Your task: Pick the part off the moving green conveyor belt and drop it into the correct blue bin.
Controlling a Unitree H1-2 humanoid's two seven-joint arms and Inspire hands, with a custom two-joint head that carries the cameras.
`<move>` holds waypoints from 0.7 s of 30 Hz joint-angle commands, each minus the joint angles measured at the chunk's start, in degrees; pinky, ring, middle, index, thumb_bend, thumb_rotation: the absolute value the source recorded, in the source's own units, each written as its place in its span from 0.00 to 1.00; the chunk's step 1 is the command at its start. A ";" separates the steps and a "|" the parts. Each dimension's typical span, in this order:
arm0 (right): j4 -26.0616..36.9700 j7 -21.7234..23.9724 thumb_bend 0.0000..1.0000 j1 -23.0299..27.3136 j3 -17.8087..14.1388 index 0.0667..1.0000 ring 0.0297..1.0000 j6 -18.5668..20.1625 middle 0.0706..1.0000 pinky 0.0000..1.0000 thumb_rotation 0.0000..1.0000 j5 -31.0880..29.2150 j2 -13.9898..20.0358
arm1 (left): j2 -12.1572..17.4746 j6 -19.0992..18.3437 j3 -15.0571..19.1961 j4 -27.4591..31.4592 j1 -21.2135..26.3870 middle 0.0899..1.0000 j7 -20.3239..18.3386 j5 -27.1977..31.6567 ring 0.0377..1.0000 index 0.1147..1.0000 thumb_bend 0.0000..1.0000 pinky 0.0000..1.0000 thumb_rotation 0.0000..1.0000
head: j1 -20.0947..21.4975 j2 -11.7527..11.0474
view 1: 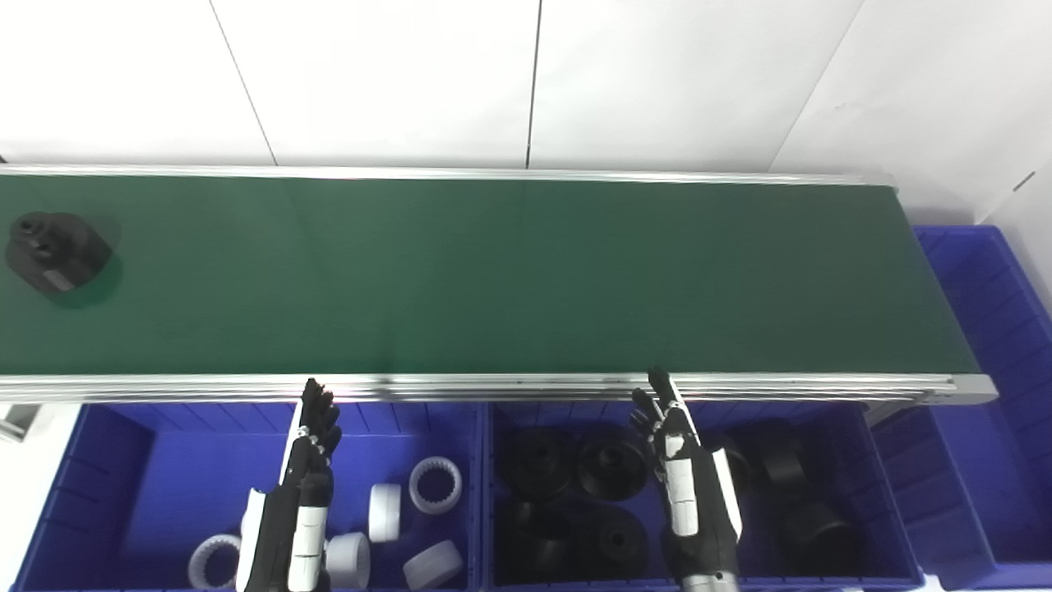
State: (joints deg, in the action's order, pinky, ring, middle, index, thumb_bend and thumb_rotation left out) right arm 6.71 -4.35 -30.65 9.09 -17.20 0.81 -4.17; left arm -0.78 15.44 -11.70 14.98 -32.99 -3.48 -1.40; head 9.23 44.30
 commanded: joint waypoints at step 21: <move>-0.20 0.31 0.69 0.69 -0.28 0.95 0.95 -3.46 0.97 0.95 1.00 1.99 -0.41 | 0.36 2.72 -0.43 -2.22 2.86 1.00 -0.21 -2.17 1.00 1.00 0.80 1.00 0.95 | 0.39 -0.55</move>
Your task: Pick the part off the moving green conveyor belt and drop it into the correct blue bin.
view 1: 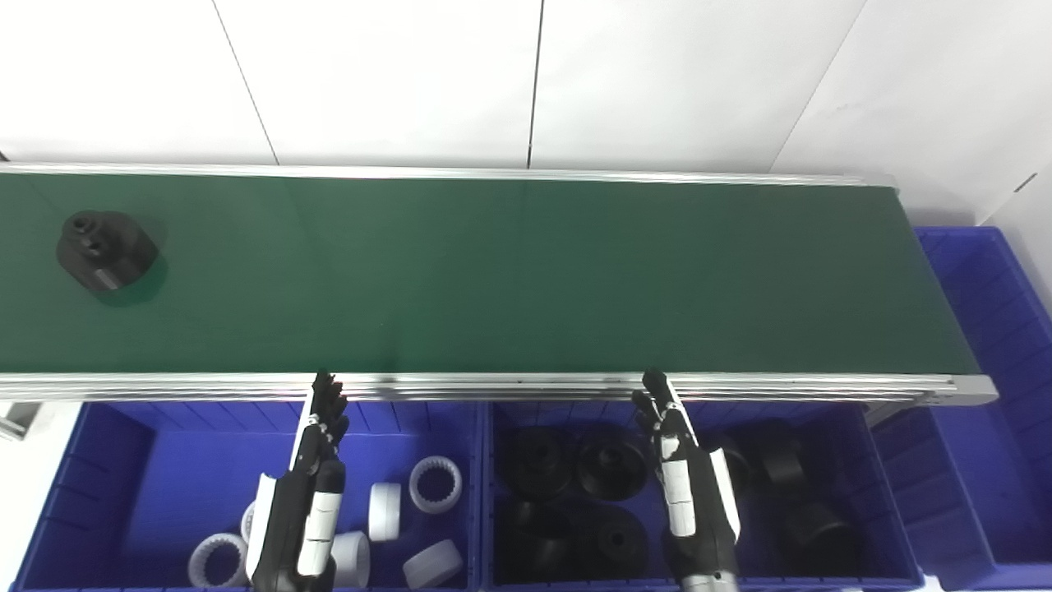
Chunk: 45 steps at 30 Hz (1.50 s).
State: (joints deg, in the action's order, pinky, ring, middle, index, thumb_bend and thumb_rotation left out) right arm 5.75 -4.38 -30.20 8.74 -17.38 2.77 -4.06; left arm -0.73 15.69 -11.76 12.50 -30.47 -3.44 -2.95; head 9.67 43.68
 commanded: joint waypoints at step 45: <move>-10.76 5.38 0.78 3.47 -3.42 1.00 1.00 -9.32 1.00 1.00 1.00 -7.83 3.19 | 0.84 11.23 -6.51 -15.83 6.24 1.00 5.35 -2.20 0.96 1.00 0.67 0.89 0.86 | -13.91 -15.62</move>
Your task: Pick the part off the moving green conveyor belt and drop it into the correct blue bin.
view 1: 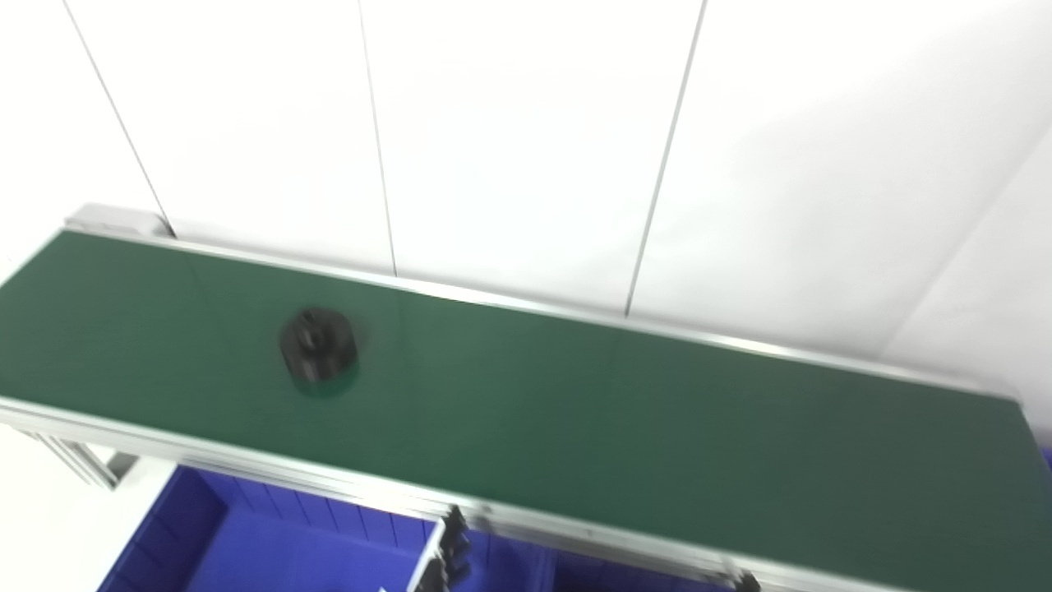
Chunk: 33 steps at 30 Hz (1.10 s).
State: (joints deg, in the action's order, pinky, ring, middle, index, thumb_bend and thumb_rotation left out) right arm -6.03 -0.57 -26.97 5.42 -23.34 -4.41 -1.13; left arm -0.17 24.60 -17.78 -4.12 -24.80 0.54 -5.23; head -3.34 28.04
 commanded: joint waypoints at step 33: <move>15.58 -0.90 0.87 1.49 -0.63 0.97 0.91 -3.52 0.96 0.83 0.73 13.89 1.52 | 2.52 2.33 -1.72 1.05 3.02 1.00 3.35 2.08 0.97 1.00 0.68 0.95 0.80 | 4.64 5.02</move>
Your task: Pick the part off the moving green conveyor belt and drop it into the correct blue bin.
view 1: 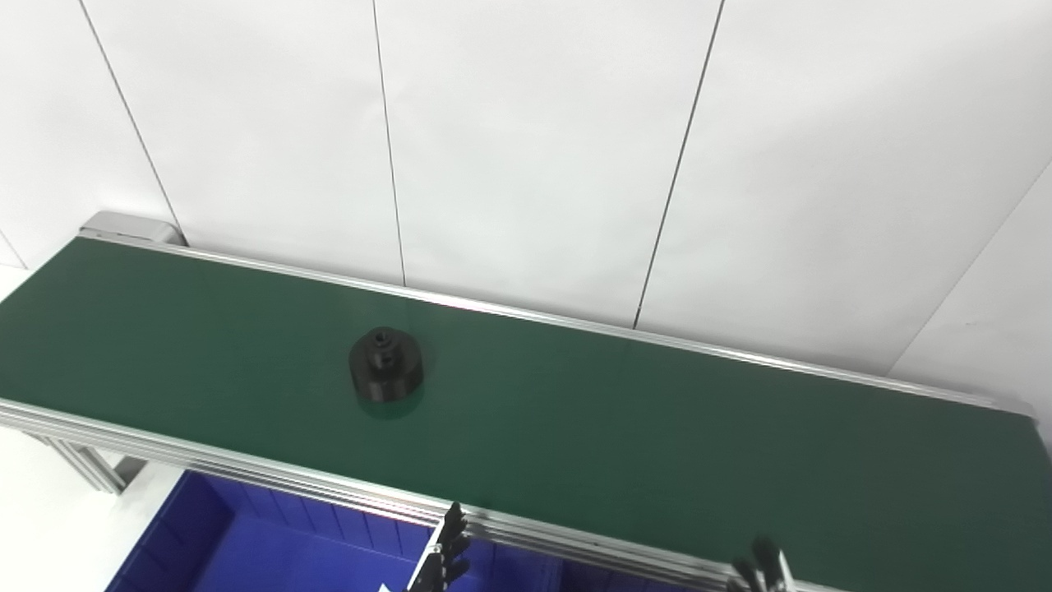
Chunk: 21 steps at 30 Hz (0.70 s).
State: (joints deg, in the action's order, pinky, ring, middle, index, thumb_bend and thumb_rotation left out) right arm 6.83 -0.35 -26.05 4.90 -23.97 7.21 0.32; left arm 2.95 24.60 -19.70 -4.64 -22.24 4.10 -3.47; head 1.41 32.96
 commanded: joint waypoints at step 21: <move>5.02 3.01 0.94 33.06 0.45 0.95 0.92 17.00 0.97 0.77 0.50 22.14 1.20 | -2.41 2.32 1.97 -0.13 1.62 1.00 -1.50 -0.30 0.98 1.00 0.67 0.98 0.82 | 0.94 0.67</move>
State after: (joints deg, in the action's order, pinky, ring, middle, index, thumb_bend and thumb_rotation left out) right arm 11.29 1.55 5.47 4.86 -9.21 29.52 1.45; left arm 1.00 24.60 -17.73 -5.15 -20.95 2.78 -3.55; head 2.37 33.57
